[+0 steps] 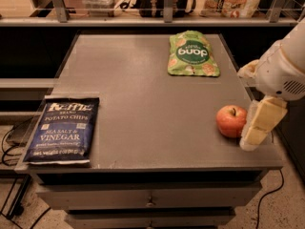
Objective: Move apple near blue chip bag
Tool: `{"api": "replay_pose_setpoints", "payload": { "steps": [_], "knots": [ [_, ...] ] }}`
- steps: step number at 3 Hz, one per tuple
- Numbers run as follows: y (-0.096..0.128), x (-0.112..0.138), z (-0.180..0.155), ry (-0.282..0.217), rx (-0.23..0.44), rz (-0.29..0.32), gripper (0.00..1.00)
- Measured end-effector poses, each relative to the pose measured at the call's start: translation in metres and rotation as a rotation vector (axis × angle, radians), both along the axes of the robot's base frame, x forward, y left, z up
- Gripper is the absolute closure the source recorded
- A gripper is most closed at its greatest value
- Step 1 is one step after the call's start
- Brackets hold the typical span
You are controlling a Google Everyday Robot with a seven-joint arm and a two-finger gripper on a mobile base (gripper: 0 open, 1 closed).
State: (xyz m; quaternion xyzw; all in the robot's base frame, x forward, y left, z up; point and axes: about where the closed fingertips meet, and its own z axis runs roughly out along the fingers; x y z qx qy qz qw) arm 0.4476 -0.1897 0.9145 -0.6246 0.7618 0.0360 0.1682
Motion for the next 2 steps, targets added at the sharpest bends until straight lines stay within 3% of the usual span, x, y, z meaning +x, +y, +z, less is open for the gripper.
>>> {"api": "replay_pose_setpoints", "payload": {
  "steps": [1, 2],
  "knots": [
    [0.008, 0.003, -0.035, 0.055, 0.023, 0.006, 0.0],
    [0.009, 0.003, -0.065, 0.1, 0.02, 0.007, 0.18]
  ]
}}
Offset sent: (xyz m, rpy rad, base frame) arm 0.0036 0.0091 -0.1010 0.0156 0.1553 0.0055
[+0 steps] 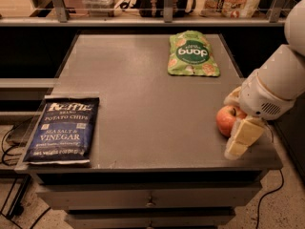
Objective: Move apple near blue chip bag
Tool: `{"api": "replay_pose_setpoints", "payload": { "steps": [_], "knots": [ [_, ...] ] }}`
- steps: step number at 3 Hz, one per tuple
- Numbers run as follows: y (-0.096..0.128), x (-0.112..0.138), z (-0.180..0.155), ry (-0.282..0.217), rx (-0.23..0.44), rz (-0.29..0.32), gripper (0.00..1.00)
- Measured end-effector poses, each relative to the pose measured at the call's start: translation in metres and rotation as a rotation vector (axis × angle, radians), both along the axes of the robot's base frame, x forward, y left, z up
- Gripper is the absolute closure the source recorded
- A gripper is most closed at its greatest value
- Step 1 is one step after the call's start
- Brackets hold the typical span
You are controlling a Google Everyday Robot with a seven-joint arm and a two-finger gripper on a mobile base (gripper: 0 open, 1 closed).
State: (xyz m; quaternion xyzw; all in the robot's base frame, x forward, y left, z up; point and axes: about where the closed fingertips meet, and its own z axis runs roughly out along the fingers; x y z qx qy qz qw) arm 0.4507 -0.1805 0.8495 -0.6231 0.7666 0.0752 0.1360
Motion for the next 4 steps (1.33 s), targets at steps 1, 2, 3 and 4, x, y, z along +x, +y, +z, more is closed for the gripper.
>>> {"api": "replay_pose_setpoints", "payload": {
  "steps": [1, 2, 3, 4],
  "knots": [
    [-0.012, 0.001, -0.013, 0.019, -0.024, -0.036, 0.42],
    [-0.02, 0.005, 0.003, -0.018, -0.066, -0.063, 0.65],
    [-0.005, 0.012, 0.033, -0.053, -0.065, -0.071, 0.88],
    [0.033, 0.023, 0.064, -0.08, 0.011, -0.036, 1.0]
  ]
}}
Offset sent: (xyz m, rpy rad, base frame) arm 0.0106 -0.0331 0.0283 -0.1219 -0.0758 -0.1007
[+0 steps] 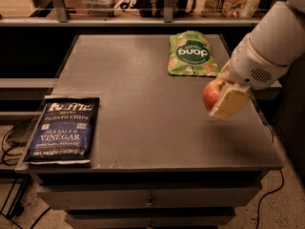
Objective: Move apple near blue chip bag
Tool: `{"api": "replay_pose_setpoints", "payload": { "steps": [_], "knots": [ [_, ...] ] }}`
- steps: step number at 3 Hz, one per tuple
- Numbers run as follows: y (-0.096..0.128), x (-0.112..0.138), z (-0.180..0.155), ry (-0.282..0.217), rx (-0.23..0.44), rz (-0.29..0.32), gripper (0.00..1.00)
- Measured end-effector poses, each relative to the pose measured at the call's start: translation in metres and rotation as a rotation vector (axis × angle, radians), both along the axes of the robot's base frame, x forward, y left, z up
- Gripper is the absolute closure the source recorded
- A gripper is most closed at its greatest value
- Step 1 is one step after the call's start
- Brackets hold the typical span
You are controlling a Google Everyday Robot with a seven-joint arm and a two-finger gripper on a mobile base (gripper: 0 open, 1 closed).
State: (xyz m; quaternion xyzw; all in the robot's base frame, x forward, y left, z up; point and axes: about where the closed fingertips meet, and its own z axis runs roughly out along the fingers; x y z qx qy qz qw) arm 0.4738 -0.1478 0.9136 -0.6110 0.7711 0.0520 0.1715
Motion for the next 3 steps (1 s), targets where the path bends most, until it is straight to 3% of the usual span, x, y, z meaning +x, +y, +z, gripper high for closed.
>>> {"api": "replay_pose_setpoints", "payload": {
  "steps": [1, 2, 3],
  "knots": [
    [0.059, 0.013, 0.027, -0.025, 0.139, 0.065, 1.0],
    [0.059, 0.013, 0.027, -0.025, 0.139, 0.065, 1.0],
    [0.091, 0.006, 0.008, 0.027, 0.153, 0.137, 1.0]
  ]
}}
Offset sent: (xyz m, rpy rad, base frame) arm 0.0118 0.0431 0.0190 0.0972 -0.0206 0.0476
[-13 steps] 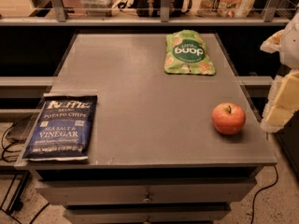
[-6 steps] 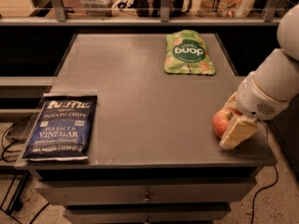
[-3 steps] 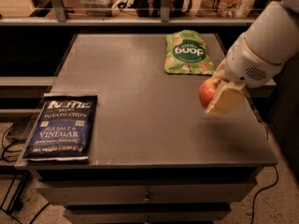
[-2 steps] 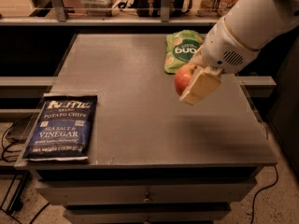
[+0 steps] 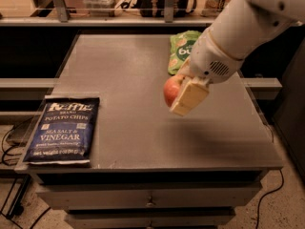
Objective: Move apple near blue chip bag
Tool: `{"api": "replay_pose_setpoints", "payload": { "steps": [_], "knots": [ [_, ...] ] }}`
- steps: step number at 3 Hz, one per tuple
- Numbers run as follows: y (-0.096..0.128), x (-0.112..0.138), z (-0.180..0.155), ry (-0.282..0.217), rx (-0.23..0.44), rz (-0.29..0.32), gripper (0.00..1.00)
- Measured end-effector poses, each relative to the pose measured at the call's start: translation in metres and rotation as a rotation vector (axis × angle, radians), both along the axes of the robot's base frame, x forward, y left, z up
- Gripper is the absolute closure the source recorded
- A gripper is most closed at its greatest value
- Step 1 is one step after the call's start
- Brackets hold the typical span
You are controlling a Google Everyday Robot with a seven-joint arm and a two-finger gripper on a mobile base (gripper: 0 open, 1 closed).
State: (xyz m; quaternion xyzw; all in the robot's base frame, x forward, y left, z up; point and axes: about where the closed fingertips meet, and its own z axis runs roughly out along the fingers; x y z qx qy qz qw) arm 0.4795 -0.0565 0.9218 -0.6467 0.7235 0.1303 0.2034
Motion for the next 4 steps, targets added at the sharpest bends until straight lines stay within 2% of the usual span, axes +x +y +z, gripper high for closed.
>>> {"api": "replay_pose_setpoints", "payload": {
  "steps": [1, 2, 3, 4],
  "knots": [
    [0.049, -0.009, -0.022, 0.049, 0.042, 0.113, 1.0],
    [0.09, -0.019, -0.046, 0.089, 0.068, 0.198, 1.0],
    [0.119, -0.023, -0.063, 0.12, 0.11, 0.225, 0.81],
    [0.148, -0.027, -0.072, 0.133, 0.158, 0.244, 0.57]
  ]
}}
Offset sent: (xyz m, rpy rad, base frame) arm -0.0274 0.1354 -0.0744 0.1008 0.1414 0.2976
